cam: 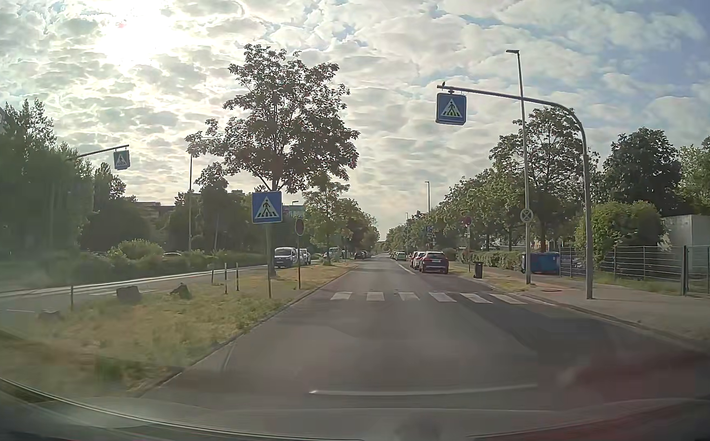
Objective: Follow the waypoints while adhering to traffic rules and regulations
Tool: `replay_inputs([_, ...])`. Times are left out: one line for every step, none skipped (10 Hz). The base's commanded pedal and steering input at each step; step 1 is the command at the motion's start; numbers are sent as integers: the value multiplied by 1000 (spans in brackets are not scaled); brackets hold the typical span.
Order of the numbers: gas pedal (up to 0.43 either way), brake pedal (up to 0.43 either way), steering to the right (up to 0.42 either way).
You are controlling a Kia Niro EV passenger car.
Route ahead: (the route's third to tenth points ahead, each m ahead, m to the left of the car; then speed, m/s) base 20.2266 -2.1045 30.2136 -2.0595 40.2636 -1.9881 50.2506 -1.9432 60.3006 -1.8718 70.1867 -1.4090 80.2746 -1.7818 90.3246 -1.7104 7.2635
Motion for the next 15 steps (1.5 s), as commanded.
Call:
replay_inputs([0,30,1])
replay_inputs([0,30,1])
replay_inputs([0,30,1])
replay_inputs([0,30,1])
replay_inputs([0,30,1])
replay_inputs([0,30,1])
replay_inputs([0,30,1])
replay_inputs([0,30,1])
replay_inputs([0,30,1])
replay_inputs([0,30,1])
replay_inputs([8,30,1])
replay_inputs([28,30,1])
replay_inputs([39,30,1])
replay_inputs([39,30,1])
replay_inputs([39,30,1])
